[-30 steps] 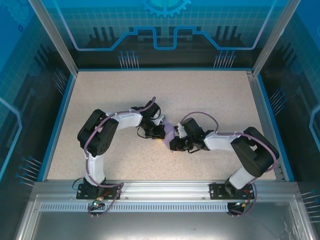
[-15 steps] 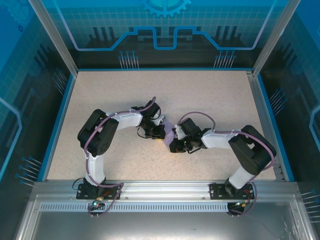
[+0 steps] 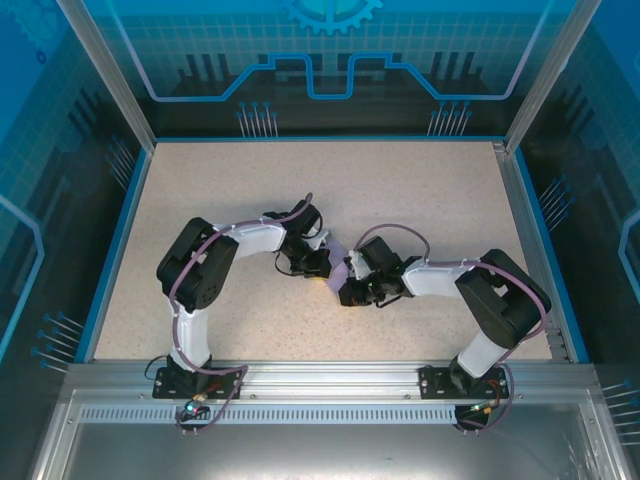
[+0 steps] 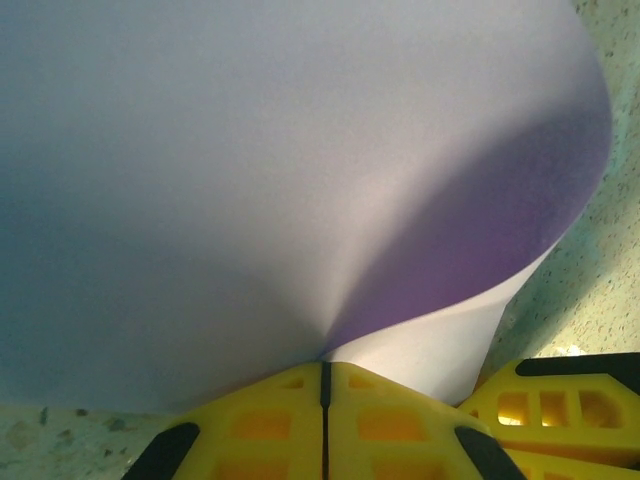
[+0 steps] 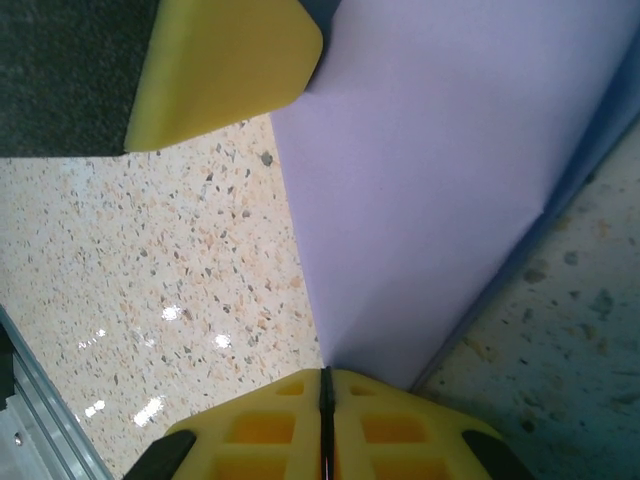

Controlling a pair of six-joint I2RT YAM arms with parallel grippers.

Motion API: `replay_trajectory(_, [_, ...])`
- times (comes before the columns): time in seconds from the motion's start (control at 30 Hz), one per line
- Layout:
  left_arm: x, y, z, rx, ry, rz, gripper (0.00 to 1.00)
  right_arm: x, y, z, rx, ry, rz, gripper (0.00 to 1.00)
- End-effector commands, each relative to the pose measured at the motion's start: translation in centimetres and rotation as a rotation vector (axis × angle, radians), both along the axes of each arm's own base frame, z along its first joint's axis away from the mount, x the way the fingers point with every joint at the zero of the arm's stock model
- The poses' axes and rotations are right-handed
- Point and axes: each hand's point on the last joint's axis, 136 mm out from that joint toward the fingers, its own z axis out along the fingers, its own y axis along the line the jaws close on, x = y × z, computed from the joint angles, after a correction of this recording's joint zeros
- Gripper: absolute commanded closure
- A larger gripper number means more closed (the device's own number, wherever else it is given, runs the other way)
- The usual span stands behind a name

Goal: Fold a paper plane with a square sheet of paper (pick it up from the middle)

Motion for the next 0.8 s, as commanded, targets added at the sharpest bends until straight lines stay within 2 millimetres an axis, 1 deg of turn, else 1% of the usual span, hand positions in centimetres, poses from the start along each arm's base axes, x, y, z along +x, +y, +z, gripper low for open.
replay_trajectory(0.0, [-1.4,2.3,-3.5,0.138,0.06,-0.015,0.93,-3.2,-1.2,-1.7,-0.048,0.103,0.033,0.9])
replay_trajectory(0.2, [-1.4,2.5,-3.8,0.147,0.063,-0.017,0.93,-4.6,-2.2,-2.3,-0.081,0.141,0.034,0.91])
replay_trajectory(0.37, [-1.4,2.3,-3.8,0.143,0.063,-0.031,0.93,-5.2,-2.7,-1.5,-0.089,0.138,0.038,0.91])
replay_trajectory(0.47, [-1.3,2.2,-3.7,0.138,0.061,-0.04,0.93,-5.2,-2.8,-1.1,-0.089,0.131,0.036,0.92])
replay_trajectory(0.57, [-1.4,2.2,-3.7,0.133,0.062,-0.049,0.94,-4.1,-2.0,0.3,-0.031,0.108,0.025,0.92])
replay_trajectory(0.67, [-1.5,2.1,-3.5,0.128,0.06,-0.057,0.94,-1.7,-1.2,3.0,0.056,0.047,-0.018,0.92])
replay_trajectory(0.73, [-1.5,2.1,-3.5,0.126,0.06,-0.056,0.94,0.3,-1.2,4.6,0.079,-0.012,-0.055,0.92])
replay_trajectory(0.77, [-1.5,2.1,-3.4,0.124,0.058,-0.057,0.93,1.1,-1.2,5.1,0.085,-0.033,-0.072,0.92])
